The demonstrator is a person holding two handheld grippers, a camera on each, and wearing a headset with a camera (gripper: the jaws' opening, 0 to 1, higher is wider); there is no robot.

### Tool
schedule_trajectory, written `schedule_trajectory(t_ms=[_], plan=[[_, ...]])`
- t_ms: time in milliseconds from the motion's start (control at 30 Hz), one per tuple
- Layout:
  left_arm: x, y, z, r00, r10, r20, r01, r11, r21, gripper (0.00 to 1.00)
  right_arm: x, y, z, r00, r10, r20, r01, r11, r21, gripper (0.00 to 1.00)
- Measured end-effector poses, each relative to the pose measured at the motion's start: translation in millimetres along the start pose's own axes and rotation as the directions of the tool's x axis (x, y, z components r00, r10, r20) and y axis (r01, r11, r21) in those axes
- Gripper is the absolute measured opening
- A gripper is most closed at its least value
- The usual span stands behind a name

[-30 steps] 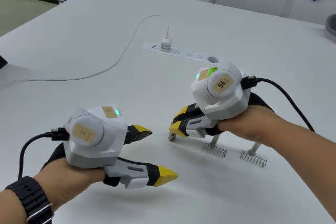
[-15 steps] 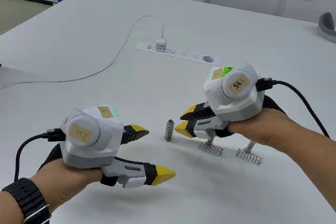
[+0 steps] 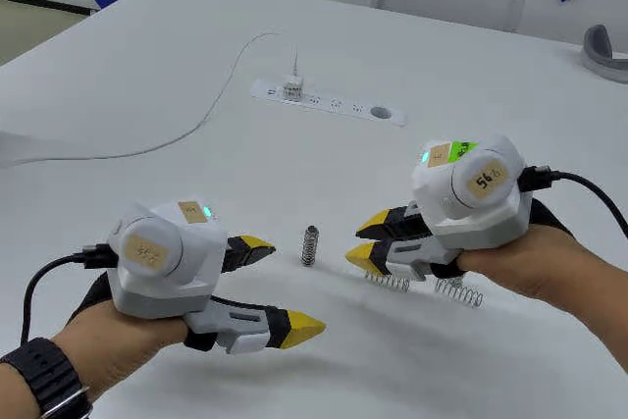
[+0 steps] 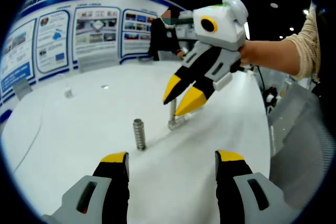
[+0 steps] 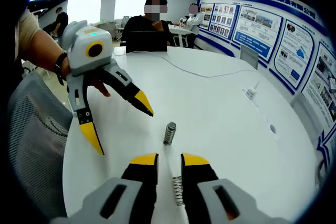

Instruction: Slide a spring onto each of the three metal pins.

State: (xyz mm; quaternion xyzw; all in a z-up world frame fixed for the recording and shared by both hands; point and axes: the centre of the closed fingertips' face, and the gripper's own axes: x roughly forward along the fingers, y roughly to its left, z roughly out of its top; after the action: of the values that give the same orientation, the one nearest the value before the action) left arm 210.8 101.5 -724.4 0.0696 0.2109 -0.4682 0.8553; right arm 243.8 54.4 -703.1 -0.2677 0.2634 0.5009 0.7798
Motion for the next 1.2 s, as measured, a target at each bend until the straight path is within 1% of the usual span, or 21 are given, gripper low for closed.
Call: schedule_trajectory(t_ms=[133, 233, 600, 767, 933, 1200], plan=[[-0.3, -0.5, 0.3, 1.0, 0.0, 0.001, 0.0, 1.0, 0.0, 0.67, -5.6, 3.8, -7.1, 1.0, -0.005, 0.002, 0.005, 1.0, 0.018, 0.18], [-0.4, -0.4, -0.2, 1.0, 0.0, -0.002, 0.0, 1.0, 0.001, 0.67, -9.0, 4.8, -15.1, 0.9999, -0.012, -0.006, 0.012, 1.0, 0.026, 0.18], [1.0, -2.9, -0.7, 1.0, -0.006, -0.005, 0.006, 1.0, 0.002, 0.67, -17.8, 2.4, -42.1, 0.9988, -0.034, -0.036, 0.036, 0.997, 0.065, 0.18], [1.0, -3.5, -1.6, 0.9999, -0.008, -0.008, 0.008, 1.0, 0.002, 0.66, -15.8, -5.9, -58.9, 0.9964, -0.046, -0.071, 0.052, 0.995, 0.08, 0.18], [1.5, -4.3, -2.7, 0.9999, -0.01, -0.012, 0.01, 1.0, 0.002, 0.66, -11.3, -10.6, -70.9, 0.9943, -0.043, -0.097, 0.052, 0.994, 0.096, 0.18], [1.8, -5.1, -4.2, 0.9998, -0.012, -0.018, 0.012, 1.0, 0.001, 0.65, -2.4, -15.1, -76.9, 0.9929, -0.029, -0.116, 0.041, 0.994, 0.105, 0.18]])
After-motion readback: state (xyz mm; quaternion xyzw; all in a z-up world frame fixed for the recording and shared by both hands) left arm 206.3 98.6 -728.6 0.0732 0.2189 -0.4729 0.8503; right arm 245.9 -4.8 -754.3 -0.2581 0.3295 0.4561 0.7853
